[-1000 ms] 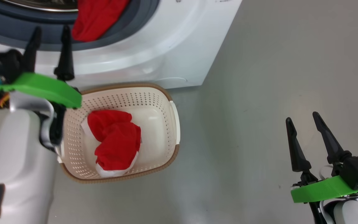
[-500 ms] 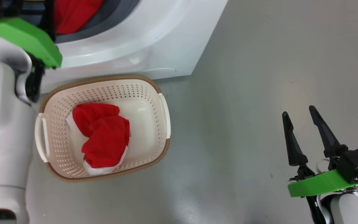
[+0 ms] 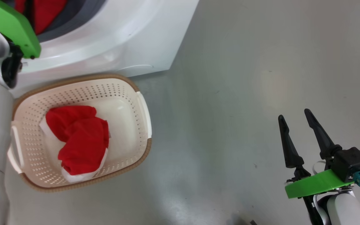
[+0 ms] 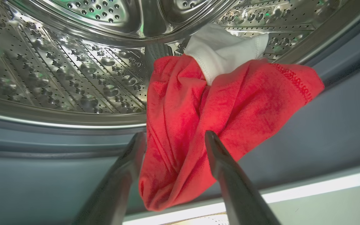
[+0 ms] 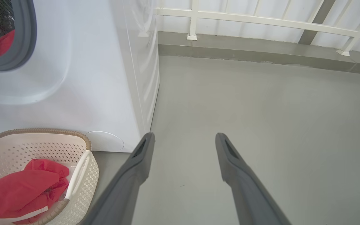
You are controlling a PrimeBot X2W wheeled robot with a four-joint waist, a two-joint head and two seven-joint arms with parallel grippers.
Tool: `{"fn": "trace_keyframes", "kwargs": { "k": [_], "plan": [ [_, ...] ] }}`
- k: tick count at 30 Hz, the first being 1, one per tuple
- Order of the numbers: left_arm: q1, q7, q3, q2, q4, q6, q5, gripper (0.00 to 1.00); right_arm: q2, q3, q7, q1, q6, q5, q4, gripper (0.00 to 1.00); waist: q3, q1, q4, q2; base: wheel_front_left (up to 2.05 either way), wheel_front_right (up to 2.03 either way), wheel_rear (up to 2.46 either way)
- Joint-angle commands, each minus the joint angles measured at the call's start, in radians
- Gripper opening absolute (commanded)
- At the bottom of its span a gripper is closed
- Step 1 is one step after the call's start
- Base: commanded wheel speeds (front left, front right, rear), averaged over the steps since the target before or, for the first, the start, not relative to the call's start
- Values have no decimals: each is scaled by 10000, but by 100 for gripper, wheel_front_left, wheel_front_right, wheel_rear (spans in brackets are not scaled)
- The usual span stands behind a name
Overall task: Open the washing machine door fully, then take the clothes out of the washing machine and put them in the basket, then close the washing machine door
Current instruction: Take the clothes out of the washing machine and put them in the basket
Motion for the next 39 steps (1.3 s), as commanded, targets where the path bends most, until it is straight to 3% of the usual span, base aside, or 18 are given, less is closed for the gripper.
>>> {"fn": "trace_keyframes", "kwargs": {
  "k": [1, 22, 23, 24, 25, 26, 31, 39],
  "plan": [
    [-278, 11, 104, 504, -170, 13, 129, 100, -135, 214, -61, -145, 4, 88, -165, 100, 101, 0, -163, -1, 0, 0, 0],
    [-698, 156, -35, 778, 1207, -49, -170, 100, -135, 489, -64, -317, 4, 423, -81, 100, 470, 0, -593, -1, 0, 0, 0],
    [-702, 180, -67, 778, 1232, -65, -165, 76, -135, 496, -64, -328, 4, 424, -85, 100, 477, 0, -589, -1, 0, 0, 0],
    [-700, 232, -90, 770, 1261, -83, -173, 45, -135, 504, -64, -341, 4, 430, -90, 100, 483, 0, -583, -1, 0, 0, 0],
    [-702, 264, -125, 763, 1282, -102, -168, 7, -135, 509, -64, -353, 4, 431, -99, 100, 489, 0, -575, -1, 0, 0, 0],
    [-709, 272, -153, 759, 1297, -119, -168, 0, -135, 511, -64, -362, 4, 431, -110, 100, 496, 0, -568, -1, 0, 0, 0],
    [-683, 148, -265, 801, 1347, -189, -173, 0, -135, 537, -64, -386, 4, 443, -137, 100, 503, 0, -539, -1, 0, 0, 0],
    [-613, -985, -510, 820, 1117, -199, -7, 0, -135, 564, -64, -408, 4, 529, -148, 100, 538, 0, -377, -1, 0, 0, 0]
  ]
}}
